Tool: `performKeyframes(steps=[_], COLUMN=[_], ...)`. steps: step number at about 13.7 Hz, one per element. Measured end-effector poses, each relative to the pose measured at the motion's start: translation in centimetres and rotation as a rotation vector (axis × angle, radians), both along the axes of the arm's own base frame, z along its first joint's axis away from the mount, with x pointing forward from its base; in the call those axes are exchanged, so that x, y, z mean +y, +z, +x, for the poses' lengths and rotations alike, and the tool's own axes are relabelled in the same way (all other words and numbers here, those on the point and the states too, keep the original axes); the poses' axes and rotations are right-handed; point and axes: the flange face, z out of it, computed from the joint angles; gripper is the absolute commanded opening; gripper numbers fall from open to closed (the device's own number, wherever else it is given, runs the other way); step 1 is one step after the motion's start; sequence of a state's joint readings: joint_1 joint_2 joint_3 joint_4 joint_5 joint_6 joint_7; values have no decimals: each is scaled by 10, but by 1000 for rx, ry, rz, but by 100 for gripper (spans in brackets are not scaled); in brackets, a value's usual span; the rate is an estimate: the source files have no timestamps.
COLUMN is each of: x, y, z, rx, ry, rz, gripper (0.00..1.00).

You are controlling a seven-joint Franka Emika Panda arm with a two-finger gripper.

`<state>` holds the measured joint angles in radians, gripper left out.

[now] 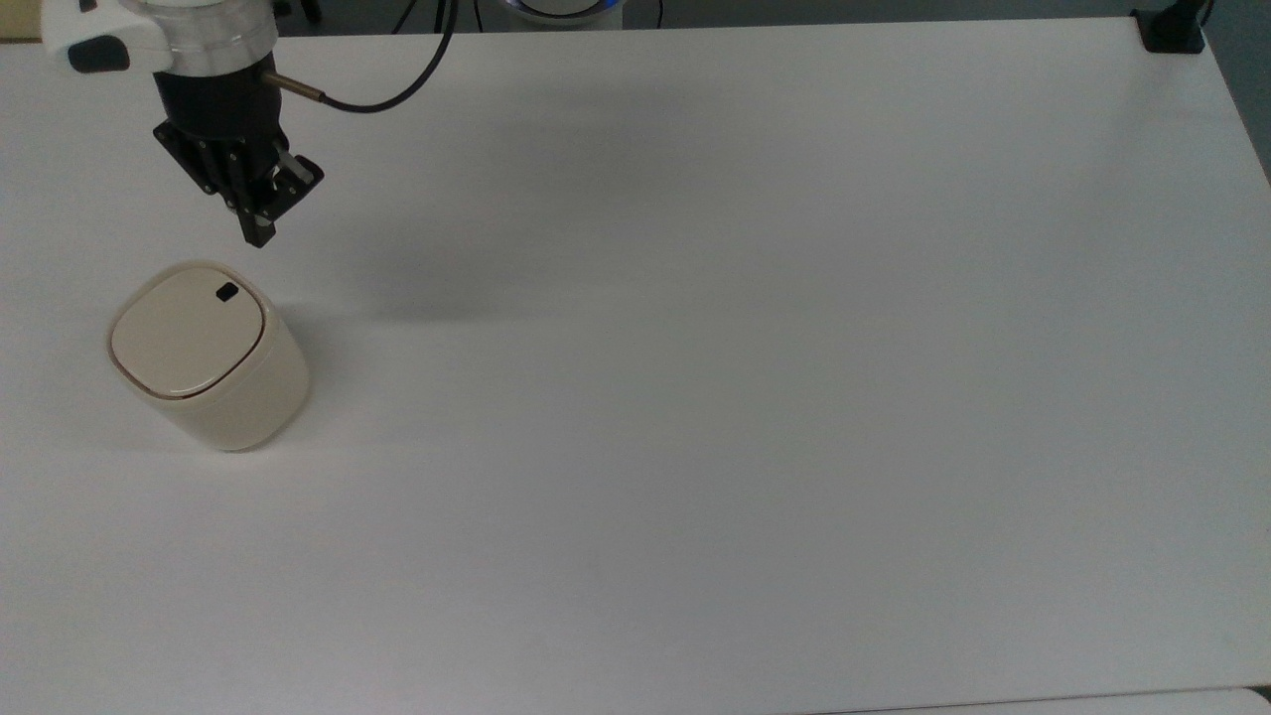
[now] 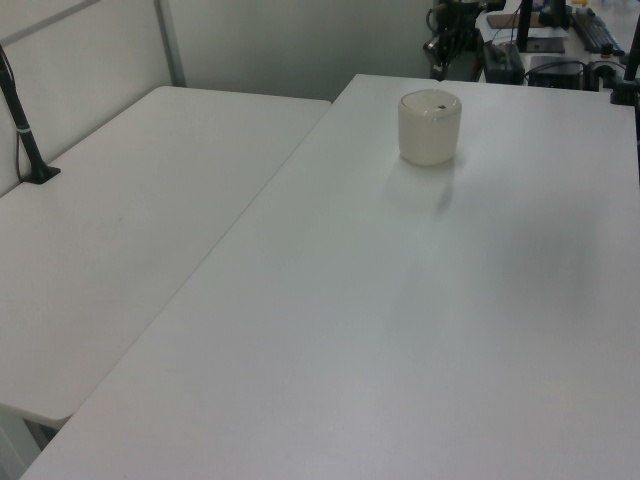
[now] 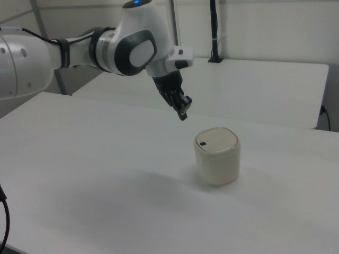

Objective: Open the trash bin
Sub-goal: 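Move the gripper over the cream bin's lid near its dark slot, then lower the gripper into the lid slot and hook the lid edge, then pull the gripper up and back to flip the lid open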

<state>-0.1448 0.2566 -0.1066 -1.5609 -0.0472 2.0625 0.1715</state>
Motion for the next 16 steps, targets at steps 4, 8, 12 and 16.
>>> performKeyframes(steps=[4,8,12,16], x=[-26,-41,-54,-54], y=[-27,-53,-79,-77], z=[9,12,14,16], rx=[-25,6,29,23], ry=[-62,-83,-101,-100], rz=[-3,-2,-2,-4], gripper=[0,0,0,0])
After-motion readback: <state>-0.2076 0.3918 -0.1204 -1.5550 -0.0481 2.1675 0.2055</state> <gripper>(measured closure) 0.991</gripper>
